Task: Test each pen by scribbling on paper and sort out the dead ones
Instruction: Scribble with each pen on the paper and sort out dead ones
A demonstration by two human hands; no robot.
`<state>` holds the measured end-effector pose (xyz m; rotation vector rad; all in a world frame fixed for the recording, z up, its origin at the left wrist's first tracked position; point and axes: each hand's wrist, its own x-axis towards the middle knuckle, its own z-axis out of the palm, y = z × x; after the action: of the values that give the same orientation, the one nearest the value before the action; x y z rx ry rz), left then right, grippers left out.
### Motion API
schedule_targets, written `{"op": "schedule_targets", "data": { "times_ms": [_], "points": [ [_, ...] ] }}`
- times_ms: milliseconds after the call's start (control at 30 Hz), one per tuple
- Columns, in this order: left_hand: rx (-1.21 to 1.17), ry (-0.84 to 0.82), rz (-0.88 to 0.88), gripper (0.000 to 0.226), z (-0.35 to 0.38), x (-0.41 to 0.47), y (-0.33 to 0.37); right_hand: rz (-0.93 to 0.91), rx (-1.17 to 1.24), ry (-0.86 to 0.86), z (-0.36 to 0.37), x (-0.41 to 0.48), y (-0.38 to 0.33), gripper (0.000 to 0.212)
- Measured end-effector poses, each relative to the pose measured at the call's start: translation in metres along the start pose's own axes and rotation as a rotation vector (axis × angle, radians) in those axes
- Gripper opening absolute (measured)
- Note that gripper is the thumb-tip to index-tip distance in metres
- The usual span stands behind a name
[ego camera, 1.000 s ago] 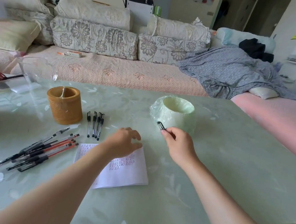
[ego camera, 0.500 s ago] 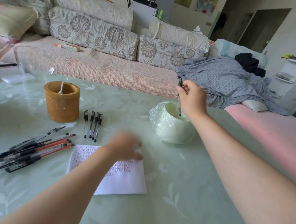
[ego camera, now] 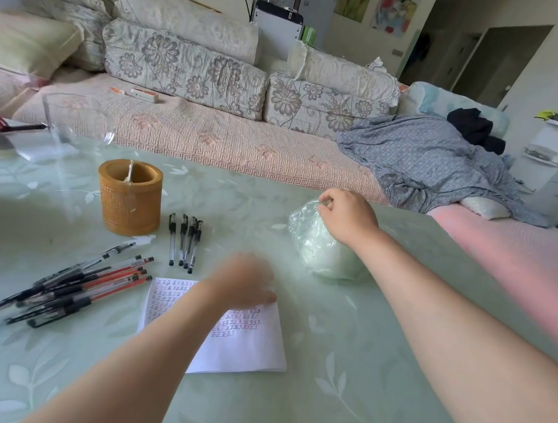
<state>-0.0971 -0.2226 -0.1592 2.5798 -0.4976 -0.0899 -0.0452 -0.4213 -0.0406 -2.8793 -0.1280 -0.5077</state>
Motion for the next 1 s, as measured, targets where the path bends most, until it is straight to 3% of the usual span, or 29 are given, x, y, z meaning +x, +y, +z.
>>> {"op": "schedule_targets", "data": {
  "times_ms": [167,567,700,800,1000],
  "points": [
    [-0.1,0.082,0.005,0.032,-0.02,-0.015,-0.009,-0.082,0.14,-0.139,0.011,-0.028,-0.051,0.02],
    [0.147,0.174,-0.214,0.015,-0.106,-0.108,-0.108,-0.322,0.293,-0.434,0.074,-0.081,-0.181,0.02],
    [0.234,0.109,-0.25,0.034,-0.119,-0.135,-0.125,-0.464,0.216,-0.45,0.088,-0.095,-0.216,0.024],
    [0.28,-0.005,-0.292,0.015,-0.124,-0.149,-0.13,-0.556,0.111,-0.447,0.101,-0.105,-0.228,0.036],
    [0.277,-0.1,-0.307,0.022,-0.131,-0.161,-0.131,-0.696,-0.049,-0.323,0.117,-0.11,-0.231,0.024]
  ]
}}
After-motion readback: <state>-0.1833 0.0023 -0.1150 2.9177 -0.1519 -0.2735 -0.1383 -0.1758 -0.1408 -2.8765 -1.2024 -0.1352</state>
